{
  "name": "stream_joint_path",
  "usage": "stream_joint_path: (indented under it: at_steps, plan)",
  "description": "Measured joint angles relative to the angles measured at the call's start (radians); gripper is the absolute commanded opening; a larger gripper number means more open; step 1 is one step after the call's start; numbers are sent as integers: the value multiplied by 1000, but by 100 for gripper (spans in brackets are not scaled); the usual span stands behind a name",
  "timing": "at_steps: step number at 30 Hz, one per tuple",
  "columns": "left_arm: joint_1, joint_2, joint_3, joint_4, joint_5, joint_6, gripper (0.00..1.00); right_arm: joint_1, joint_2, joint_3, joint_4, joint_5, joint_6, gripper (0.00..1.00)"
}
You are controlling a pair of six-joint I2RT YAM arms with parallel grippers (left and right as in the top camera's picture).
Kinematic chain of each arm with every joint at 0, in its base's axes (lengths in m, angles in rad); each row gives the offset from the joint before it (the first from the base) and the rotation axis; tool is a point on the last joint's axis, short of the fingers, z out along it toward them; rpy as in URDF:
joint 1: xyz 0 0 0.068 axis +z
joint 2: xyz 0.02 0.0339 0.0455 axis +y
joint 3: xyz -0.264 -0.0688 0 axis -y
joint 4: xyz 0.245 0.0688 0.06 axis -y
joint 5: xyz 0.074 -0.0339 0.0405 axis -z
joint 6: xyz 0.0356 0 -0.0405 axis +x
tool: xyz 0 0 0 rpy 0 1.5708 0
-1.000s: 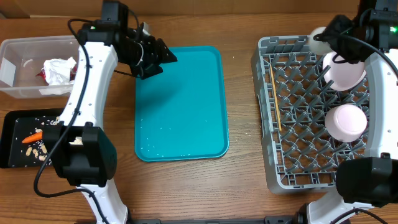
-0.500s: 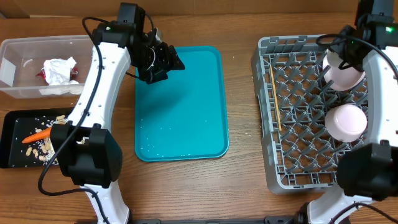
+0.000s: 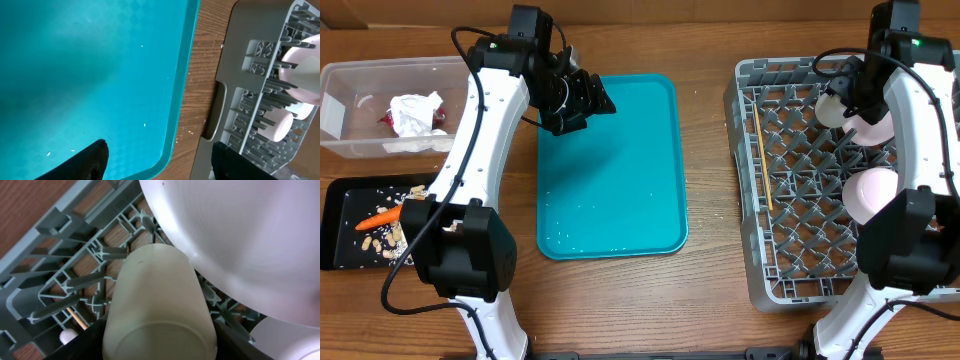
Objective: Sort waste into correct bins and load items into the dishwasher rack
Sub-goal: 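Carry the cup right over the dish rack with the right gripper, then lower the cup upside down into the rack and open the right gripper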
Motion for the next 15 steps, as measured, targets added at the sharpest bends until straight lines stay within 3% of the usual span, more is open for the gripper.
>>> stream_joint_path:
  at_steps: [2, 6, 7, 11, 15]
  plan:
    - [0, 0, 0, 0, -6, 0, 70, 0, 5, 0, 0, -4, 1, 55]
    - [0, 0, 0, 0, -11, 0, 71, 0, 5, 0, -1, -6, 8, 95]
    - [0, 0, 0, 0, -11, 0, 72, 0, 5, 0, -3, -6, 6, 100]
    - [0, 0, 0, 0, -14, 0, 73, 0, 5, 0, -13, -11, -1, 100]
    - [0, 0, 0, -1, -14, 1, 83, 0, 5, 7, -60, -16, -1, 100]
